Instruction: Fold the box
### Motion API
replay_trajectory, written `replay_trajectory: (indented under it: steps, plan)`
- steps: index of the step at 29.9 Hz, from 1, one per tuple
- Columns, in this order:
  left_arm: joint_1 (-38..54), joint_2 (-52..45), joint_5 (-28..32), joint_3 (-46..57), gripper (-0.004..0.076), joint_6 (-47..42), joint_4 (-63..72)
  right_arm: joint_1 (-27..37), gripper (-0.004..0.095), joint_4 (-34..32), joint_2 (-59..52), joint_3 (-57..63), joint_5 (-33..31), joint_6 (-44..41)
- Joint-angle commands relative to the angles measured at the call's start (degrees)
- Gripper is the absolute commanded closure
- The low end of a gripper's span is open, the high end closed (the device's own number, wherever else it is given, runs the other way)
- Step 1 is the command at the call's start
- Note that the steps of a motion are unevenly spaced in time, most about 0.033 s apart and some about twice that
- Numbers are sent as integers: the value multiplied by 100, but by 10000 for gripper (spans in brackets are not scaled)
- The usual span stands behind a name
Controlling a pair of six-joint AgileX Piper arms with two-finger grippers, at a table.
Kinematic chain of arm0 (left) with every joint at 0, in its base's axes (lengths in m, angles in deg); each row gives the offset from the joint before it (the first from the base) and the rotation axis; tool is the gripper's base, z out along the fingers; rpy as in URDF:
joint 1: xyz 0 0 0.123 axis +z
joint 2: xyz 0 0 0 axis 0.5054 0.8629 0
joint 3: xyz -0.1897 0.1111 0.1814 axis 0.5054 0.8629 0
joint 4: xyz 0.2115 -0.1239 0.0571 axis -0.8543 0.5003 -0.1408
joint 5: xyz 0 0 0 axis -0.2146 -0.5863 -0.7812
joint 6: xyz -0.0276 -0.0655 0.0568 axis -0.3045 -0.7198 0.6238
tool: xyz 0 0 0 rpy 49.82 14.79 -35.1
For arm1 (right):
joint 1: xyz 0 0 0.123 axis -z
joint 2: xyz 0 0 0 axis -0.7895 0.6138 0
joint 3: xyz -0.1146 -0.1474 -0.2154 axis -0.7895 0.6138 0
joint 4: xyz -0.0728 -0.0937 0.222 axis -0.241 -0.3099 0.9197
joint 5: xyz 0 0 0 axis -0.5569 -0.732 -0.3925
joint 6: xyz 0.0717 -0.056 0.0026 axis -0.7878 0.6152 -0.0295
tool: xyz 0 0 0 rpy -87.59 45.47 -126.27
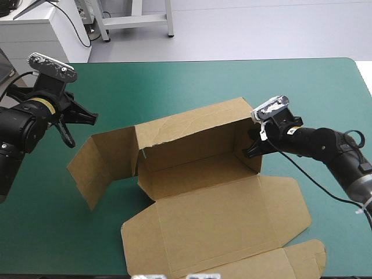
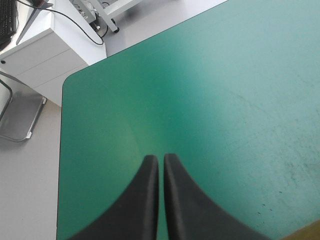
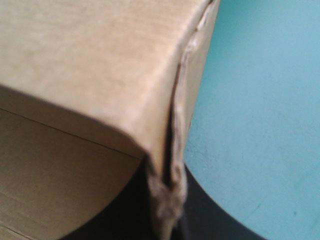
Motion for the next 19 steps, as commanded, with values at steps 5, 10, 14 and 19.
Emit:
replay_trajectory:
  steps: [5, 10, 14, 19]
  plan:
    - [-11, -137, 393, -151, 709, -50, -81, 32, 923, -1767, -110, -1092, -1948, -1784]
    - [-11, -137, 386, -151, 709, -50, -96, 32, 923, -1978, 138, -1212, -2371, -1929]
    - [-11, -137, 386, -151, 709, -50, -96, 32, 923, -1978, 586, -1212, -2092, -1905]
    - [-11, -137, 397, -151, 709, -50, -71, 32, 923, -1978, 1416, -1494, -1930, -2003]
